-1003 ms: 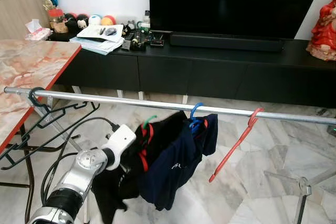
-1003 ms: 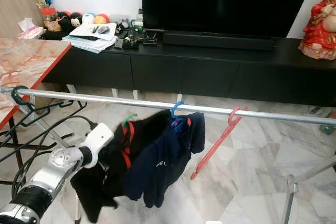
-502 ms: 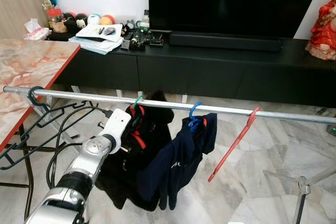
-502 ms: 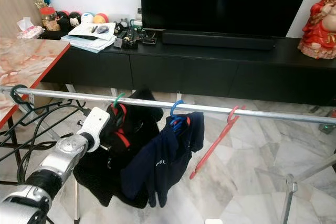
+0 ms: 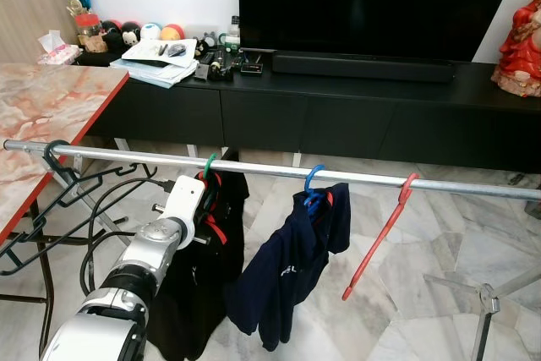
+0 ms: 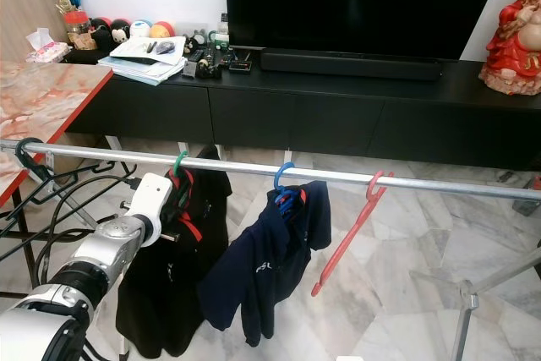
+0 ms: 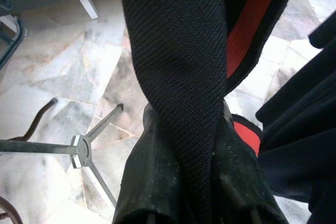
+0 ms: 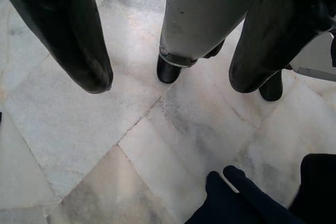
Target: Hang hanger
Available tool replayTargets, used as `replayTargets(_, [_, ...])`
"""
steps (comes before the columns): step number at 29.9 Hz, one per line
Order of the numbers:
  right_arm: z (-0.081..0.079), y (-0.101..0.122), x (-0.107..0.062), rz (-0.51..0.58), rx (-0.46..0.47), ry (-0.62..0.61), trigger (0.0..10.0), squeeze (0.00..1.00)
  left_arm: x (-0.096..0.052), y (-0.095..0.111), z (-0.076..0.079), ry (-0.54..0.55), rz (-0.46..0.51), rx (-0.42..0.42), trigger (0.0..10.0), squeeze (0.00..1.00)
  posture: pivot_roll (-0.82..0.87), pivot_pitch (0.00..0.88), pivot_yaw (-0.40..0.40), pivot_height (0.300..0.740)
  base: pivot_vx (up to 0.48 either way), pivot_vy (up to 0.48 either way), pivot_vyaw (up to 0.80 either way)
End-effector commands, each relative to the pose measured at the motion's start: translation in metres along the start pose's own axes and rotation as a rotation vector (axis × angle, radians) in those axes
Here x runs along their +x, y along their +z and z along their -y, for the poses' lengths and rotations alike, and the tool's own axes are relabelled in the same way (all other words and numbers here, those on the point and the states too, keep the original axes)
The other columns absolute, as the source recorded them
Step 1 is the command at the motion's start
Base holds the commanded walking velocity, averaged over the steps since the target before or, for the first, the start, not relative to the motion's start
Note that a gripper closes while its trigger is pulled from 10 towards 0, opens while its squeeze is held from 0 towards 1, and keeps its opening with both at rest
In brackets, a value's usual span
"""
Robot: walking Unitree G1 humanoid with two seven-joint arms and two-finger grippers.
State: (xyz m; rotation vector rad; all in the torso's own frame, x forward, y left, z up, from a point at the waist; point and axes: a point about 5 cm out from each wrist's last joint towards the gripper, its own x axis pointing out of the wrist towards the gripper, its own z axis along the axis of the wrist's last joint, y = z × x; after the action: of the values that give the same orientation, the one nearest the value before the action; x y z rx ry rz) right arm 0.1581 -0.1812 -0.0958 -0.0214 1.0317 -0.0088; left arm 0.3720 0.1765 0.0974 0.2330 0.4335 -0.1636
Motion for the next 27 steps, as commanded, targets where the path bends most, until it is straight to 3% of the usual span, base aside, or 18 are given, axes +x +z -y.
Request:
replayTargets(1, [0.001,-0.004,-0.001,-0.008,0.014,-0.003,10.0,0.00,0.000,-0.007,-0.001,0.005,-0.041,-0.007,10.0,0.00,0.02,0.048,-0.011,0.740,0.000,0.000,0.00])
replayTargets(3, [0.001,-0.004,-0.001,-0.009,0.014,-0.003,10.0,0.00,0.000,-0.006,0.001,-0.007,-0.024,-0.011,10.0,0.00,0.02,0.049,-0.012,0.740,0.000,0.000,0.00])
replayTargets(4, [0.001,-0.004,-0.001,-0.009,0.014,-0.003,10.0,0.00,0.000,-0.002,0.001,-0.016,0.017,-0.014,10.0,0.79,0.02,0.051,-0.012,0.740,0.000,0.000,0.00])
replayTargets(5, [0.001,-0.004,-0.001,-0.010,0.014,-0.003,10.0,0.00,0.000,0.000,0.001,-0.018,0.031,-0.015,10.0,0.79,0.02,0.051,-0.012,0.740,0.000,0.000,0.00])
replayTargets(6, [0.000,-0.004,-0.001,-0.010,0.014,-0.003,10.0,0.00,-0.001,0.000,0.001,-0.018,0.039,-0.015,10.0,1.00,0.02,0.051,-0.012,0.740,0.000,0.000,0.00])
replayTargets(13, [-0.003,-0.004,0.000,-0.011,0.016,0.000,10.0,0.00,-0.012,0.006,-0.009,-0.031,0.191,-0.057,10.0,1.00,0.03,0.054,-0.007,0.740,0.000,0.000,0.00])
replayTargets(17, [-0.004,-0.005,0.000,-0.013,0.018,0.001,10.0,0.00,-0.017,0.004,-0.013,-0.030,0.226,-0.060,10.0,1.00,0.03,0.053,-0.002,0.740,0.000,0.000,0.00])
replayTargets(25, [-0.006,-0.006,0.000,-0.015,0.018,0.004,10.0,0.00,-0.043,0.006,-0.017,-0.032,0.416,-0.074,10.0,1.00,0.03,0.046,0.005,0.740,0.000,0.000,0.00])
replayTargets(27, [-0.006,-0.006,-0.001,-0.014,0.019,0.004,10.0,0.00,-0.048,0.002,-0.020,-0.010,0.438,-0.125,10.0,1.00,0.03,0.043,0.010,0.740,0.000,0.000,0.00])
